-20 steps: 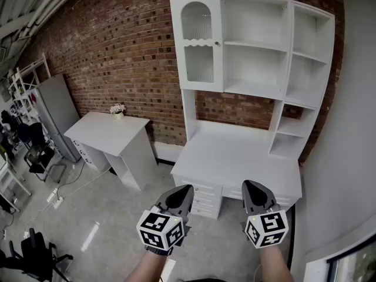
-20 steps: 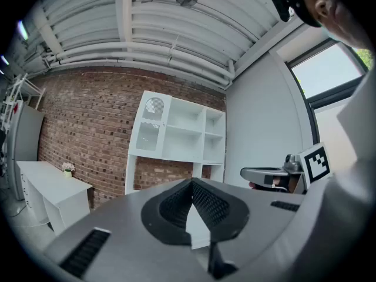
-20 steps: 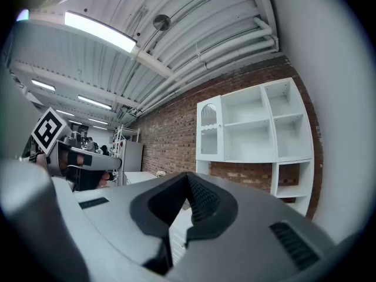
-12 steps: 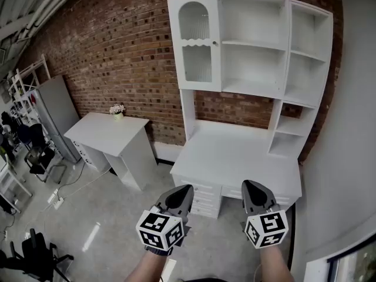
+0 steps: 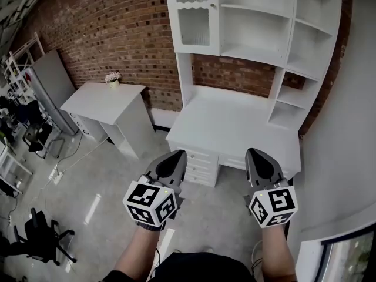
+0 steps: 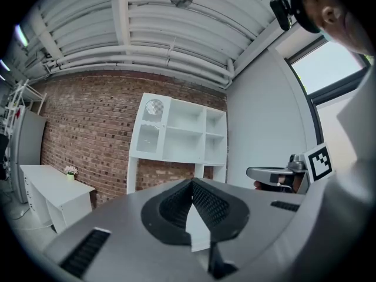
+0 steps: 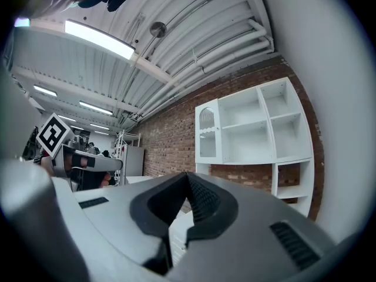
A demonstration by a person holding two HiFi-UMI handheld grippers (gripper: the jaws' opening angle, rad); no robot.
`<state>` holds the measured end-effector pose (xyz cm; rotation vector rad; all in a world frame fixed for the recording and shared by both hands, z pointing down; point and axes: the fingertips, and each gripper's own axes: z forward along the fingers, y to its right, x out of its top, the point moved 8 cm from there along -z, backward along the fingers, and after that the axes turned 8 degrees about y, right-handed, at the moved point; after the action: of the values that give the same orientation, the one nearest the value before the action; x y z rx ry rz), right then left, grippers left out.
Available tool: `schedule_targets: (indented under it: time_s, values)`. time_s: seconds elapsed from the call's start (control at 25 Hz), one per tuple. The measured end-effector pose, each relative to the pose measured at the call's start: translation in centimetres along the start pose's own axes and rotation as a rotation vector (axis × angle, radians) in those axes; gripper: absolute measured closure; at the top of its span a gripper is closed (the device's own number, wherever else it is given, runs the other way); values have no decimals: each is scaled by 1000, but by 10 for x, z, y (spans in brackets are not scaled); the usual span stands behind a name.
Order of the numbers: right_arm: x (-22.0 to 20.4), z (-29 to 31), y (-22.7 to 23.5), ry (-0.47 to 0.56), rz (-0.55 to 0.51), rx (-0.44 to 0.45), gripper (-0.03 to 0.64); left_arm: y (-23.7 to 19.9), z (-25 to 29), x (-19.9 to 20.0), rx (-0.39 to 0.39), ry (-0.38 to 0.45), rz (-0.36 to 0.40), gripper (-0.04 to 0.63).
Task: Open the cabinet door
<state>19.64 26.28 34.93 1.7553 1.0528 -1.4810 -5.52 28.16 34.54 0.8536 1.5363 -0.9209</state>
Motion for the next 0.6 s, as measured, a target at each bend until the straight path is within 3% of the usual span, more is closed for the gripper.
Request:
schedule_targets:
  time_s: [0.36, 0.6]
  values:
    - [-8, -2, 16, -3, 15, 8, 614, 8, 13, -6, 9, -6, 3, 589]
    - [-24, 14, 25, -11, 10, -29, 614, -13, 33, -16, -1, -3, -13, 589]
